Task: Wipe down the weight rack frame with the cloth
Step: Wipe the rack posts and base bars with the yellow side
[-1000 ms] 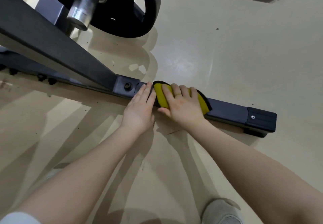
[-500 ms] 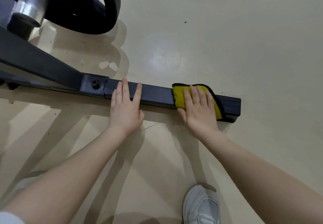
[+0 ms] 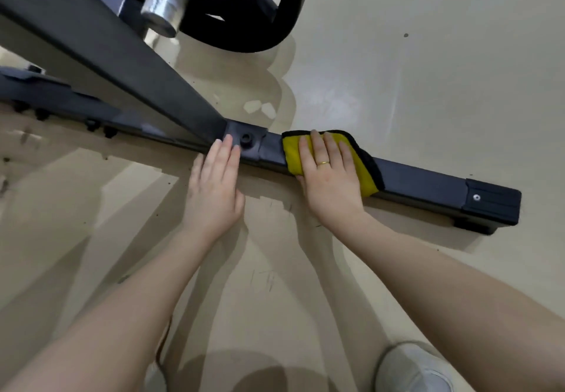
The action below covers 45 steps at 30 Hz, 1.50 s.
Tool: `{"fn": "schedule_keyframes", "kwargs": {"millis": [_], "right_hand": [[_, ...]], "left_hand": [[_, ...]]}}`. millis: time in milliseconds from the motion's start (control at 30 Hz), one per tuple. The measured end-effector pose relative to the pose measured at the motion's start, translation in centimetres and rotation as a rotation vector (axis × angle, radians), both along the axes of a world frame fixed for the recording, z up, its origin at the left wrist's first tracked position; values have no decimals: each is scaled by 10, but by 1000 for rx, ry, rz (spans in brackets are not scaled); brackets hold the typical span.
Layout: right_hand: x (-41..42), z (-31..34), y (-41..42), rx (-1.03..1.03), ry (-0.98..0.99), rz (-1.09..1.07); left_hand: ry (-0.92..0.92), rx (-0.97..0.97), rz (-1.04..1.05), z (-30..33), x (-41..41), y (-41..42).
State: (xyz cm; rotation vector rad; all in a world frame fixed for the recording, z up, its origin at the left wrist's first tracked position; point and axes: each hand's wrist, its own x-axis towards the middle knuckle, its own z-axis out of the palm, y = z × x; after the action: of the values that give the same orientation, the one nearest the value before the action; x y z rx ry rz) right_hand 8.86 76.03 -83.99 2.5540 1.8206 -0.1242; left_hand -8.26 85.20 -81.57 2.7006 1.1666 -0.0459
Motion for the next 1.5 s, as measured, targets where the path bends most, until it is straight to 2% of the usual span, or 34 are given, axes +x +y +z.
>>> {"fn": "schedule_keyframes", "kwargs": {"millis": [133,233,367,467,567,700,933,1033,1133,1167,1300,1500], "right_hand": [[-49,2,47,30,18,-8],[-46,4,54,-16,61,65],[9,3,0,-19,-63,254],[51,8,-53,-76,-60,271],[58,10,-64,-109,-61,225],[20,7,-29,-22,-31,212],[-33,-2,46,-7,45,157],[-7,12,59,-127,154,197],[26,22,67,-262,295,109],[33,22,60,-253,293,89],[47,16,1,-152,75,96],[98,10,-78,-137,-26,44]], "left_hand": [[27,-24,-39,4,-7,8],[118,-40,-79,3,-6,11],[126,-69,-76,0,-7,8],[82,-108,-38,-1,-3,6],[36,-110,-20,-3,-1,4],[0,-128,-18,-8,-1,2],[71,-116,-59,1,-4,7],[91,-119,-48,2,-3,5],[79,-95,-14,0,0,0],[69,-89,-5,0,1,-3],[79,-46,-66,-3,8,-19],[100,-42,-167,2,32,-38]]}}
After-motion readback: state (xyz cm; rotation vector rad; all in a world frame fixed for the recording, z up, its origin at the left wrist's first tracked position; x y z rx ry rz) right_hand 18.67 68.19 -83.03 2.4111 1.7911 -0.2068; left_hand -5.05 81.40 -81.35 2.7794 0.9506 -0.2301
